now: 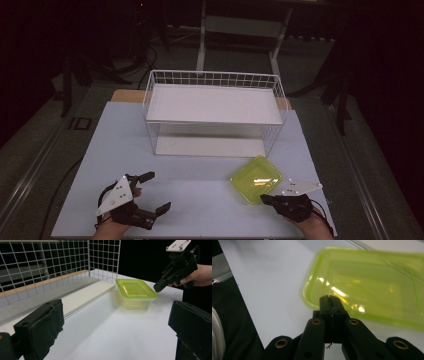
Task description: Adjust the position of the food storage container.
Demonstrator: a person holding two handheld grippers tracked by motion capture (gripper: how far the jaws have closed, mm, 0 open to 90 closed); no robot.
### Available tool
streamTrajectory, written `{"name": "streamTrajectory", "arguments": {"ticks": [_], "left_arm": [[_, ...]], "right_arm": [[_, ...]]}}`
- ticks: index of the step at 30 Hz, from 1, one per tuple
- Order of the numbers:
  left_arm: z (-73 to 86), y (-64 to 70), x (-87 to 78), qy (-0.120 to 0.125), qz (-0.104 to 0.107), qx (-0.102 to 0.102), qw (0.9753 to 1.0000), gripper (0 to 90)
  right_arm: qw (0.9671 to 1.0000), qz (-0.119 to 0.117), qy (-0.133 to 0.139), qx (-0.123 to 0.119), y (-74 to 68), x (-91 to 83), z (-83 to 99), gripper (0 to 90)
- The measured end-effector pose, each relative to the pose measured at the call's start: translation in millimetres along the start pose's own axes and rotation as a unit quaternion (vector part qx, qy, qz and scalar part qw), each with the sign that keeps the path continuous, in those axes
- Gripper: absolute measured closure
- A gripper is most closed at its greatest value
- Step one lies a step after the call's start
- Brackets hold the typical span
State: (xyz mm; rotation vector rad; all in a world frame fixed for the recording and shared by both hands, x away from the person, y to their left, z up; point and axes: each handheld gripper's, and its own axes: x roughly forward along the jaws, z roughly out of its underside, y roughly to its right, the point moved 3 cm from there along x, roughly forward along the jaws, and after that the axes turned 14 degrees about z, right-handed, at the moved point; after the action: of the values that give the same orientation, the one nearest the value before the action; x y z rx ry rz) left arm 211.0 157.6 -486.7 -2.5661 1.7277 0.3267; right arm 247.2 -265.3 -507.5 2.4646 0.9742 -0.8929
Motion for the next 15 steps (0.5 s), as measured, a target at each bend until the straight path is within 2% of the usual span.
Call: {"name": "streamTrajectory", "arguments": {"ticks": [2,5,15], "left_arm": [[0.3,-0.1,1.0,-0.001,0.0,-0.001,1.0,0.7],[0.5,-0.4,1.0,-0.001,0.0,-0.001,1.0,0.7],[1.3,-0.9,0.3,0.0,0.001,-0.002,1.0,0.7]], "right_arm": [[1.0,0.005,-0.005,0.004,2.9,1.8,3.5,90.0],[1.0,0.001,-0.006,0.004,3.3,6.0,2.7,90.0],[0.9999,-0.009,-0.007,-0.01,-4.1,24.1,-13.5,90.0]]}}
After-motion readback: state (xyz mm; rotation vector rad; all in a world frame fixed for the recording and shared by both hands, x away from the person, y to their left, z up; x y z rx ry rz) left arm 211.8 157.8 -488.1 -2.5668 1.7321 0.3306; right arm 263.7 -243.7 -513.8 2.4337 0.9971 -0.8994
